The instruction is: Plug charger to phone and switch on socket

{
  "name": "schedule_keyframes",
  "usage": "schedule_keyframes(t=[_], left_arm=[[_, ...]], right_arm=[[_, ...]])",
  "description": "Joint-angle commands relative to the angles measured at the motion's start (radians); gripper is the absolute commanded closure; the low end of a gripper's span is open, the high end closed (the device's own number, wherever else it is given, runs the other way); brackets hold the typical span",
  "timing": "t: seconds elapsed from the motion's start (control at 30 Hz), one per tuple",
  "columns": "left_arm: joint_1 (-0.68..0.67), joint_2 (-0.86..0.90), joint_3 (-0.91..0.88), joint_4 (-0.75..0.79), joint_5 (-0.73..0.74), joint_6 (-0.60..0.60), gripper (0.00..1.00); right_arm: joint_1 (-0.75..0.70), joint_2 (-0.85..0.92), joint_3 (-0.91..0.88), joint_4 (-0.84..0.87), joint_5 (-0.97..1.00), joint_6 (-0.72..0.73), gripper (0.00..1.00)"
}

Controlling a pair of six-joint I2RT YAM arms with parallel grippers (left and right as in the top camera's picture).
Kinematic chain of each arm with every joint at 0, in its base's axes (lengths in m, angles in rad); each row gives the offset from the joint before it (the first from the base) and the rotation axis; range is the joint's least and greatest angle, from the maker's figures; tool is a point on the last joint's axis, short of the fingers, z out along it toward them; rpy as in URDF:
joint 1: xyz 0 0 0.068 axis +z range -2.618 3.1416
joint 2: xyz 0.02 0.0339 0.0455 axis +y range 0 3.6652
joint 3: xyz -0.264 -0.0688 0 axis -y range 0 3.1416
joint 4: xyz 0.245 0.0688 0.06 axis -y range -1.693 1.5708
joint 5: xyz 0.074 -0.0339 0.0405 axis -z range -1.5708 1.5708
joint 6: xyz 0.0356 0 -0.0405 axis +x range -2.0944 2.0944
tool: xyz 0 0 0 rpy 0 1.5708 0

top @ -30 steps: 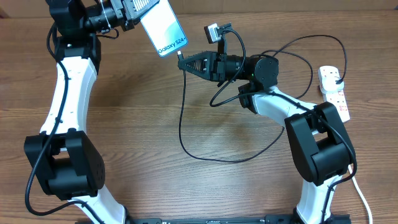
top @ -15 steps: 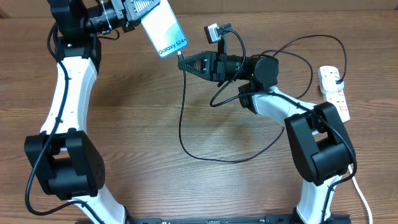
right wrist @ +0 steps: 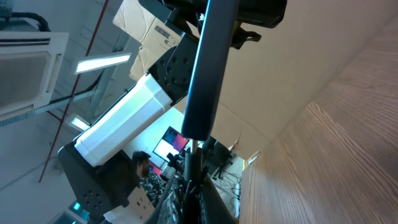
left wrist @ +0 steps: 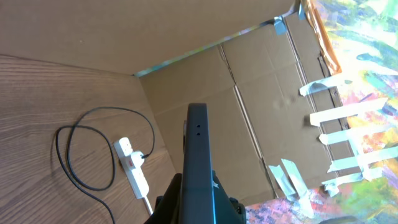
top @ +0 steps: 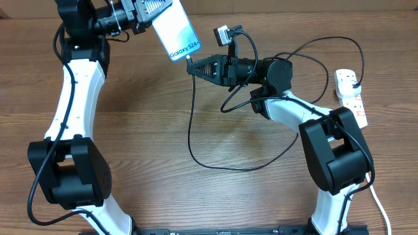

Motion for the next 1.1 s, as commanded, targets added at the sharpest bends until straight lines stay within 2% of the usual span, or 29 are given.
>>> schedule_keyframes(t=[0.0,1.07], left_arm=[[-0.008,-0.007,0.009,0.008,0.009,0.008,0.96],[-0.014,-0.007,0.009,0.009,0.097,0.036,0.94]], right_arm=[[0.003,-0.003,0.016,0.003,0.008,0.006,0.96],[0.003,-0.003,0.016,-0.027,0.013,0.004,0.96]])
